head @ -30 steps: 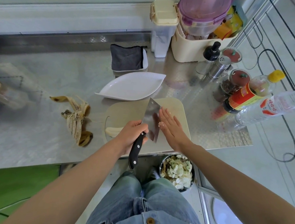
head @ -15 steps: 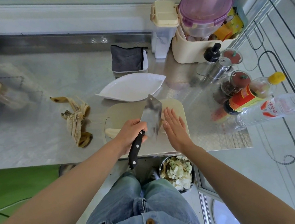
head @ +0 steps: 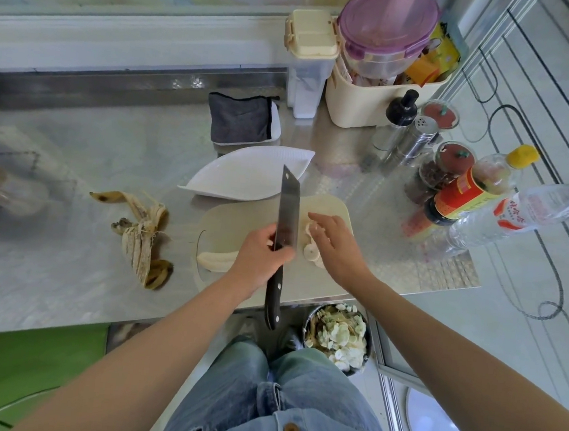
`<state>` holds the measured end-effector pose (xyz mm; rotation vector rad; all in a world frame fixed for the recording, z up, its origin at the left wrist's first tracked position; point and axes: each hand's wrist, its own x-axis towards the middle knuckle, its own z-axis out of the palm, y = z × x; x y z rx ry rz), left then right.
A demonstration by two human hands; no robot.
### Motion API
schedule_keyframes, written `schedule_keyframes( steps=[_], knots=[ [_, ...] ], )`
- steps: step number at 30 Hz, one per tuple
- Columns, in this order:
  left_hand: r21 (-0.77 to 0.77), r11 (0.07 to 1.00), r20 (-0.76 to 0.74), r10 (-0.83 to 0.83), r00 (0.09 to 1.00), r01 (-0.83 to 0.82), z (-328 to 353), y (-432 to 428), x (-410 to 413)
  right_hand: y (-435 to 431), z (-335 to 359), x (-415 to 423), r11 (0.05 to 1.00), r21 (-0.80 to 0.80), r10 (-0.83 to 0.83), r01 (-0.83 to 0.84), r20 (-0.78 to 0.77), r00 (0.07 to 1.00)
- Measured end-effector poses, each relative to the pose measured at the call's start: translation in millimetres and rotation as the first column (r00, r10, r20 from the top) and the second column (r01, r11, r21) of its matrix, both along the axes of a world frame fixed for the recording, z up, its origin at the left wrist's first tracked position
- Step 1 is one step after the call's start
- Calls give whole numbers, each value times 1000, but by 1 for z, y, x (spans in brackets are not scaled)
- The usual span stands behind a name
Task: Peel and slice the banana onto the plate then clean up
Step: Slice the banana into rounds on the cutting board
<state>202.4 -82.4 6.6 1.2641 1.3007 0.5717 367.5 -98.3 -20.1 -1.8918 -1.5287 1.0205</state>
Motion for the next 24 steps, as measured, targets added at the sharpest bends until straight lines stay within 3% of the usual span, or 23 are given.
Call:
schedule_keyframes(
  steps=[2,5,8,12,14,17,20,22,24],
  knots=[
    [219,960,-244,-116,963,172,-5,0,6,6,18,-3,976,-210,-107,50,-269,957],
    [426,838,-482,-108,869,340,-4,-7,19,12,32,-5,922,-386,-186,18,-401,897],
    [512,784,-498,-62,865,351,-8,-13,25,16,33,-4,903,-423,-286,74,-462,839],
    [447,834,-317,-190,929,323,-10,-14,25,15,31,5,869,-448,-437,209,-501,747],
    [422,854,-268,-203,942,304,-8,-13,20,14,32,10,875,-425,-435,230,-485,759],
    [527,807,-373,-60,926,265,-18,-5,0,8,35,16,902,-368,-384,228,-439,812],
    [498,772,-646,24,763,396,-41,3,-28,-7,25,20,936,-321,-266,141,-387,883],
    [356,784,-775,-55,629,508,-52,2,-37,-20,13,23,970,-243,-67,14,-213,975],
    [296,792,-809,-89,581,534,-58,1,-38,-30,3,27,978,-190,86,-86,-10,996]
  ],
)
